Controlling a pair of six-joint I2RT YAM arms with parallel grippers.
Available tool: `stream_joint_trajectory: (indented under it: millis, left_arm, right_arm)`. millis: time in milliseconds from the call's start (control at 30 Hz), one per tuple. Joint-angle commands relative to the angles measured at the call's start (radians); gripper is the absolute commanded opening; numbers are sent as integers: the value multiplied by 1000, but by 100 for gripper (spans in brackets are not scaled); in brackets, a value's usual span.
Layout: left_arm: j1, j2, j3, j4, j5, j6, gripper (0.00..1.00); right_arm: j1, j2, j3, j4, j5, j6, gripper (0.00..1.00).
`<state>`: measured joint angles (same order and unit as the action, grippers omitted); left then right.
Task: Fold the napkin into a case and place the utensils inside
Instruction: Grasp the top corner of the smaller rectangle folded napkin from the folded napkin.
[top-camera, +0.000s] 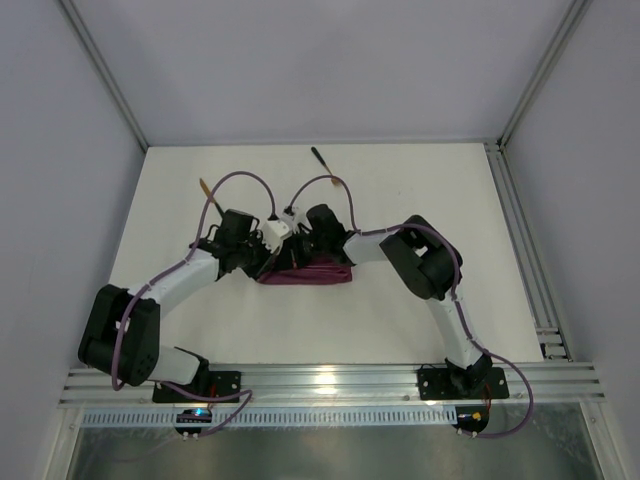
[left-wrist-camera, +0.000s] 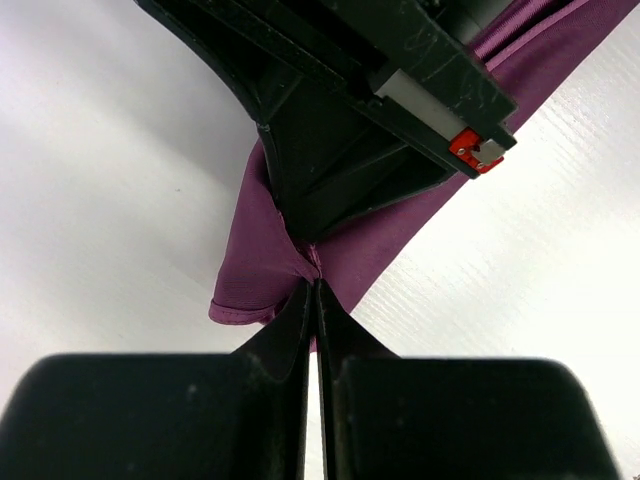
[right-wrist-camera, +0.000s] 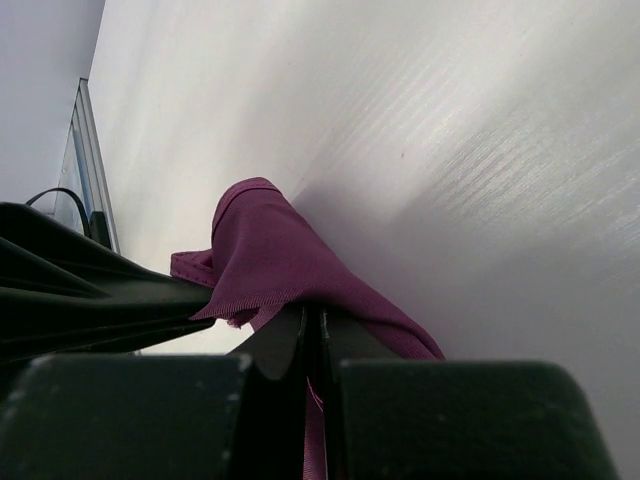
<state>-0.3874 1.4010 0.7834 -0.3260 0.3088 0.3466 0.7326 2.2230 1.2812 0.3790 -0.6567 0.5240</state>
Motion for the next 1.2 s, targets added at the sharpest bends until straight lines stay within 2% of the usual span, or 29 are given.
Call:
stream_joint_trajectory:
  millis: [0,267,433,533,600,833,967,1133,1167]
  left_arm:
    - [1,-27,16,-15,41,-17,0]
    - [2,27,24,-53,88,45,0]
    - [2,72,11,-36,59,89,2]
    - [1,104,19,-42,26,109,7]
    - [1,107,19,-41,7,112,14]
    - [2,20,16,19,-154,46,32]
    - [2,-29,20,1,-131,48,39]
    - [2,-76,69,-119,-105,52,41]
    - [2,-82,76,-126,-121,52,45]
  right_arm:
    - [-9,50,17,-121,131,-10,4]
    - [-10,56,30,-51,106,108,4]
    - [-9,63,63,-52,123,157,4]
    - [-9,78,81,-57,112,169,4]
    - [-9,81,87,-63,112,169,4]
    - [-10,79,87,-91,104,162,4]
    - [-9,83,78,-88,97,172,3]
    - [-9,79,73,-78,108,180,4]
    - [-9,81,72,-75,108,182,4]
